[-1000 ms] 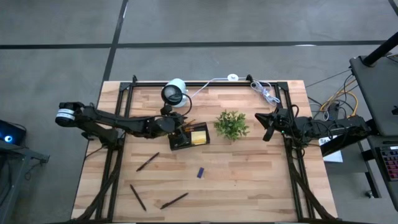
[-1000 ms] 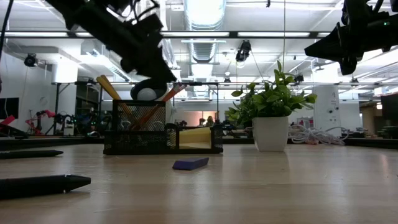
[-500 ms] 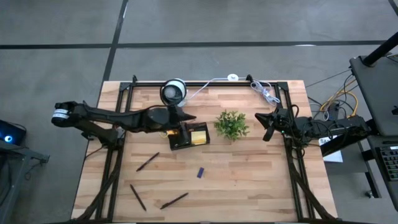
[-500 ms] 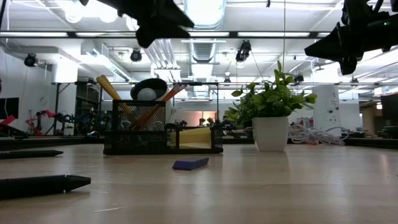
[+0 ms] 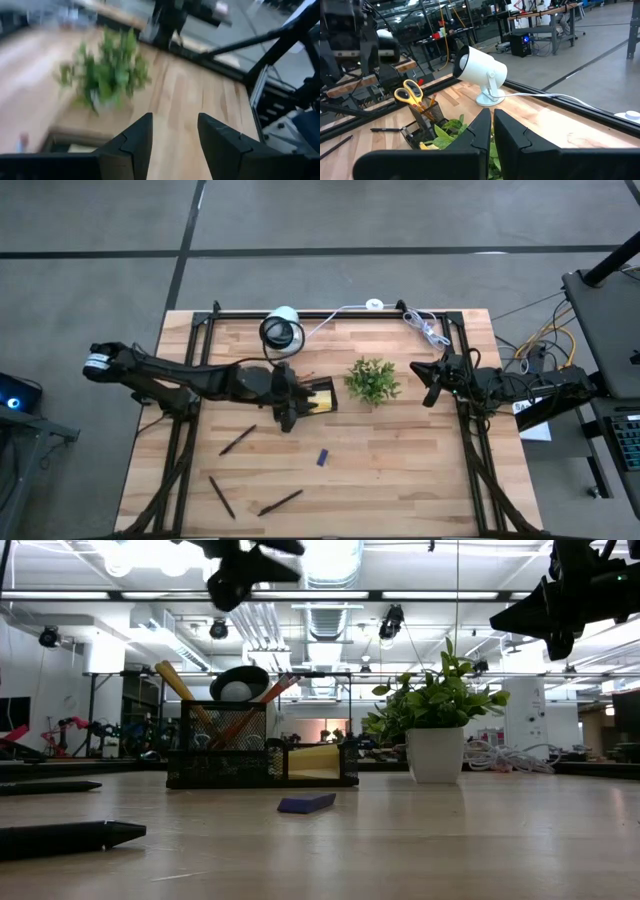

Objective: Pick and place office supplies into organizer
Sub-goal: Put the top left black pen in the black desk organizer

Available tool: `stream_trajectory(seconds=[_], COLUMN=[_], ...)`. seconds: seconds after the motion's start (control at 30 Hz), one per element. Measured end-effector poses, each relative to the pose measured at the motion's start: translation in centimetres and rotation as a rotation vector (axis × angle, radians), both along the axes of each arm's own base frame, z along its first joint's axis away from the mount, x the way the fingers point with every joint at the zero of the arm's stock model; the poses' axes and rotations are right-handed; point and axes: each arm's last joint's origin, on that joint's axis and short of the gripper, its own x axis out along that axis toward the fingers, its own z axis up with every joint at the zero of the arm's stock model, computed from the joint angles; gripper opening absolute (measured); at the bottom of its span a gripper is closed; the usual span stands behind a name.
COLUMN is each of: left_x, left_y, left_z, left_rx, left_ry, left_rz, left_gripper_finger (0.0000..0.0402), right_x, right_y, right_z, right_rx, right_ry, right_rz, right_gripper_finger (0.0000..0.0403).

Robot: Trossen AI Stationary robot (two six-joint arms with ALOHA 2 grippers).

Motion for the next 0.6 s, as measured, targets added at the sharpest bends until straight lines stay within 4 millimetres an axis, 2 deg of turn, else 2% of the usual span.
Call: stream_trajectory(seconds=[0.4, 0.6], left_x=[-1.9, -3.7], left_y=[-3.3, -4.4], left_z=[-2.3, -3.9], left_rx=[-0.23, -0.347], left_ry=[0.289, 0.528], left_rz=[-0.028, -0.001], left_gripper_finger=[0.0141, 0.0141], right_x=[0.0, 0.0], right_y=[0.0, 0.0], right_z=[0.0, 0.0], right_rx=[-0.001, -0.004], right_ry=[0.001, 0.003], right_rz=[0.0, 0.001], right_gripper_finger=[0.0013, 0.0013])
